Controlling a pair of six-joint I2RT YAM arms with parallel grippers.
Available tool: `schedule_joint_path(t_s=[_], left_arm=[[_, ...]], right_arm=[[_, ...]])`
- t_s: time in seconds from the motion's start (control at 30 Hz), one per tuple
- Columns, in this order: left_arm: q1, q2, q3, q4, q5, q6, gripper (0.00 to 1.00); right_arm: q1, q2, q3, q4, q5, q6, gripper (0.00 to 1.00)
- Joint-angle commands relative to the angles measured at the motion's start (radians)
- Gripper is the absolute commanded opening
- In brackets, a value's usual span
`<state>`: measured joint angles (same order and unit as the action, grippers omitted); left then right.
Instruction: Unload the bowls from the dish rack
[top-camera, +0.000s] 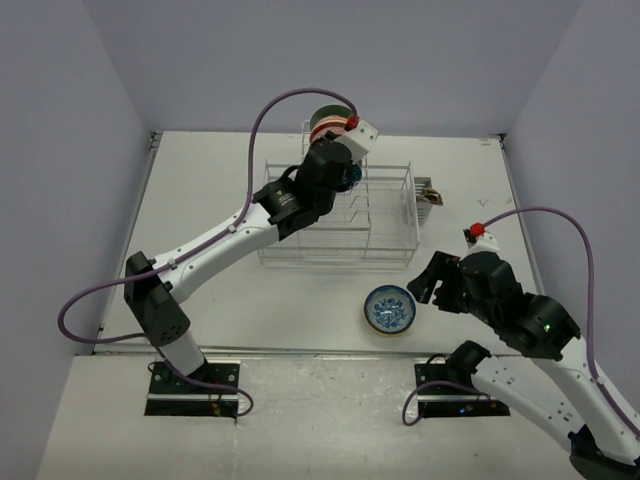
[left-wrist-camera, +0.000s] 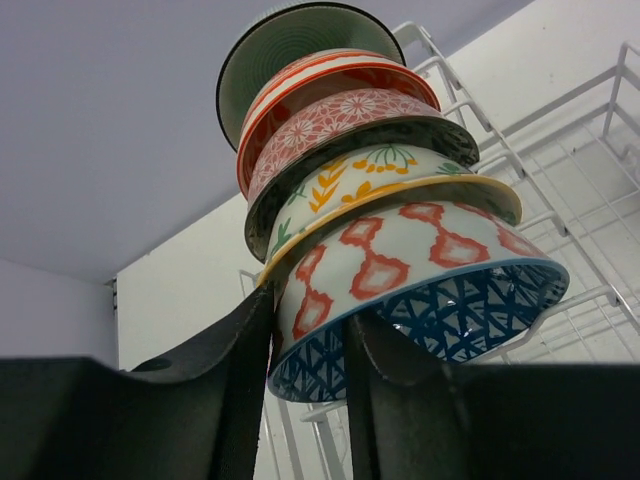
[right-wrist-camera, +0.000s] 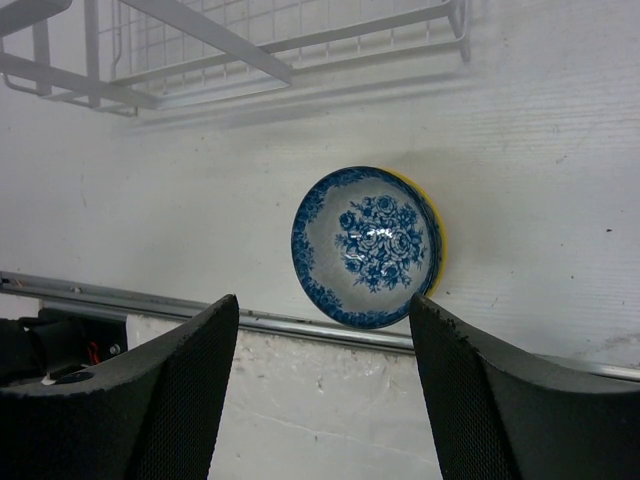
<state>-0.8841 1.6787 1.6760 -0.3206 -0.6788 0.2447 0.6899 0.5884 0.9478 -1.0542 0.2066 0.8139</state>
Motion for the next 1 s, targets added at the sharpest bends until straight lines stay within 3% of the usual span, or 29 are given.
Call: schedule_joint_path(t_s=[0.0, 0.07, 0.17, 0.23, 0.63, 0.97], left_arm=[[0.007, 0.006, 0.031, 0.057, 0.016, 0.004, 0.33], [0.007, 0.004, 0.025, 0.060, 0.018, -0.001, 0.31], [0.005, -0.004, 0.019, 0.063, 0.012, -0.002, 0.17], [0.005, -0.022, 0.014, 0.057, 0.002, -0.019, 0.00], [-0.006, -0.174, -0.065, 0.077, 0.047, -0.079, 0.00], [-0.012, -0.261, -0.025, -0.110, 0.353, -0.317, 0.00]], right_arm=[[0.003, 0.008, 0.012, 0.023, -0.016, -0.022, 0.70], [0.003, 0.005, 0.016, 0.022, -0.018, -0.027, 0.70], [0.003, -0.002, 0.019, 0.020, -0.016, -0.030, 0.70], [0.003, -0.005, 0.017, 0.022, -0.016, -0.030, 0.70], [0.003, 0.017, 0.002, 0.079, -0.019, -0.042, 0.71], [0.003, 0.089, 0.140, 0.192, -0.024, -0.128, 0.75]])
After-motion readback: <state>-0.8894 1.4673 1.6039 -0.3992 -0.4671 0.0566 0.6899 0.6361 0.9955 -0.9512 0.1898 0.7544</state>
